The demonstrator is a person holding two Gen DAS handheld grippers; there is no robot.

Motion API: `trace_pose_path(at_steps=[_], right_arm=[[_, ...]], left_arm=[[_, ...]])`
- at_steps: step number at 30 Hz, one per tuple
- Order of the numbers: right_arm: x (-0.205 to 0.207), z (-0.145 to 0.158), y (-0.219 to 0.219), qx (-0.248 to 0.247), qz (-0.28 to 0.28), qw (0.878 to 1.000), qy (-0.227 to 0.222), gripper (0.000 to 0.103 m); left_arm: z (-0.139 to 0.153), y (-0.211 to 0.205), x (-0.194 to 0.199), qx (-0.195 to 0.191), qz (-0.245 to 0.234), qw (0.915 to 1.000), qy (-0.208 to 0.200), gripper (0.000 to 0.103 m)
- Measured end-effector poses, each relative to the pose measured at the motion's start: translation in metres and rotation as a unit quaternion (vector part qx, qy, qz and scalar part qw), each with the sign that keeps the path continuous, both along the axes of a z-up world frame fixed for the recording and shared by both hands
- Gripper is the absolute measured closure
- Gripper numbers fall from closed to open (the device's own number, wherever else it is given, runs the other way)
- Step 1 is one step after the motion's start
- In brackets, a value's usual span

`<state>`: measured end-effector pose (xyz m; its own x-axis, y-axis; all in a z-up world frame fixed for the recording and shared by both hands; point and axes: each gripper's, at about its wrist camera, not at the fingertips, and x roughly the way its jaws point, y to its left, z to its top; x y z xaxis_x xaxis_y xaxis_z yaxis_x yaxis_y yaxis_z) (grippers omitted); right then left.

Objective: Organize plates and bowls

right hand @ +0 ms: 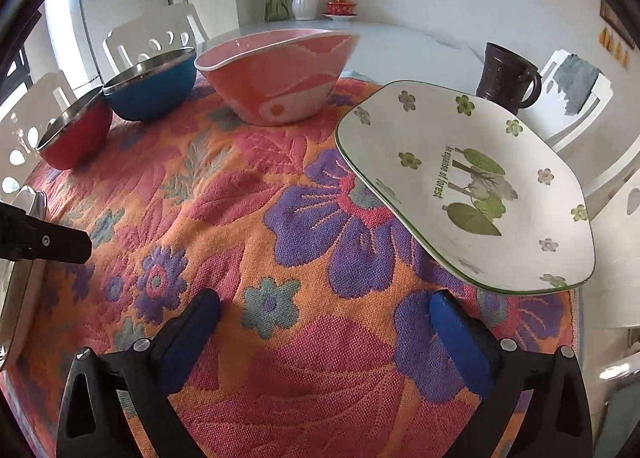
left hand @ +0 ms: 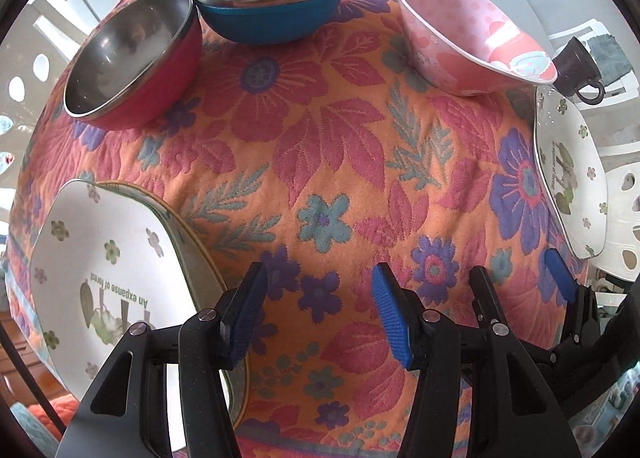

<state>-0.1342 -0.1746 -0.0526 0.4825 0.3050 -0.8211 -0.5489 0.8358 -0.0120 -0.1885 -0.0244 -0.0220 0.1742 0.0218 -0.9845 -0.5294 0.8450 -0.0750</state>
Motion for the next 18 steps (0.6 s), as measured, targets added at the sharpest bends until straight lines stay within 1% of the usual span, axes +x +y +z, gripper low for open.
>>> trace_pose_path(at_steps=[6,10,13,16,18], right_arm=[[-0.002,0.000,0.001,0.000,0.001,1.000,0.000,0.000],[-0.001,0.000,0.001,0.001,0.001,1.000,0.000,0.000],[-0.001,0.000,0.002,0.001,0.001,1.000,0.000,0.000],[-0.001,0.000,0.001,0.000,0.001,1.000,0.000,0.000],[-0.001,0.000,0.002,0.001,0.001,1.000,0.000,0.000]], left_arm=[[0.012,-0.006,0.001,0.003,-0.005,1.0000,-0.008,0.051],[0.014,-0.010,0.002,0.012,-0.012,0.9998,-0.002,0.051],[0.015,-0.013,0.001,0.004,-0.010,0.9999,-0.004,0.051],[0.019,-0.015,-0.002,0.006,-0.015,0.9999,-0.006,0.051],[0.017,-0.016,-0.003,0.002,-0.015,0.9999,-0.006,0.051]])
